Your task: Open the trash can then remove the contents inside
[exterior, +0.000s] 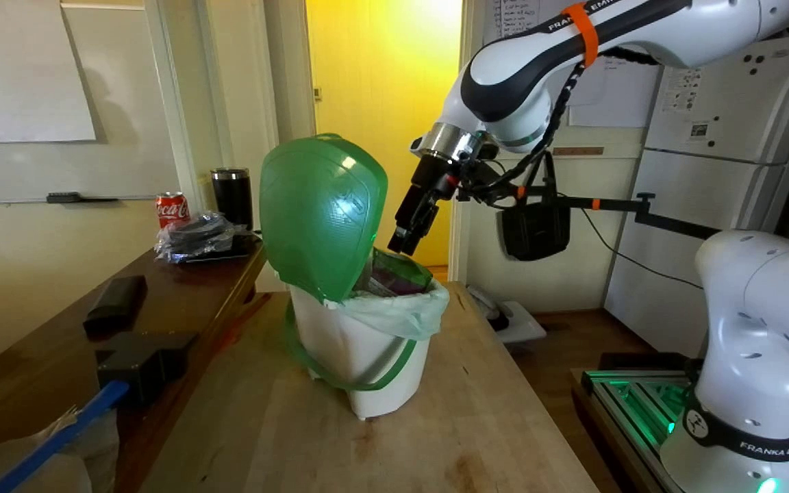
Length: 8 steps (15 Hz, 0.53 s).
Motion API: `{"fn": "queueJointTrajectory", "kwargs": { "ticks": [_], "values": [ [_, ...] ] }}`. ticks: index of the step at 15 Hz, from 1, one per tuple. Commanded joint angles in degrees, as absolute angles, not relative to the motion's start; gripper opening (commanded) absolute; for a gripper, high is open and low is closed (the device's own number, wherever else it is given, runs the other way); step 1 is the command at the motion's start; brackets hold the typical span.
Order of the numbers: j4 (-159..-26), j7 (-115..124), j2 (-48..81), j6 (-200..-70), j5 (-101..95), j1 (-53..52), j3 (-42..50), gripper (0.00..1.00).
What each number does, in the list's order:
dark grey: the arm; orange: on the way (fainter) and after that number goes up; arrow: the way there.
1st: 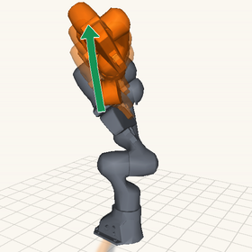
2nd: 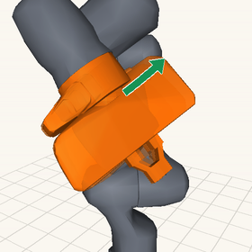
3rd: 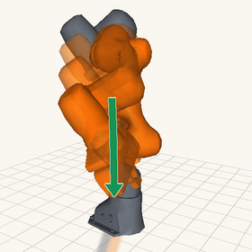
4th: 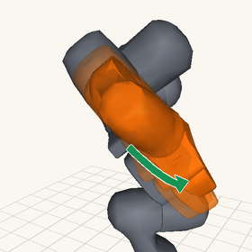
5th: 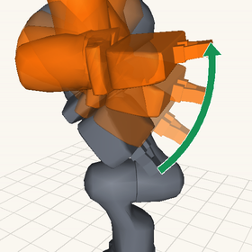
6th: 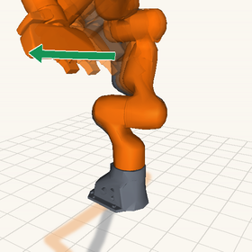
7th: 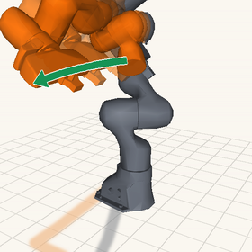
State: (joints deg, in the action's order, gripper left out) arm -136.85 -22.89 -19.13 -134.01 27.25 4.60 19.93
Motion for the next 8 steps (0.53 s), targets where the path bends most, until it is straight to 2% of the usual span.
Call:
{"fn": "queueJointTrajectory", "kwargs": {
  "ticks": [1,3,4,6,8],
  "values": [
    [-136.05,-26.61,-17.74,-136.07,30.46,3.34,19.85,1.0],
    [-135.72,-26.52,-16.36,-136.87,30.28,3.42,19.54,0.99],
    [-135.69,-26.68,-15.7,-137.58,30.19,3.43,19.42,0.76],
    [-135.77,-28.7,-14.8,-139.26,31.14,2.95,19.41,0.68],
    [-135.83,-30.1,-13.83,-140.93,31.57,2.79,19.11,0.5]
  ]
}}
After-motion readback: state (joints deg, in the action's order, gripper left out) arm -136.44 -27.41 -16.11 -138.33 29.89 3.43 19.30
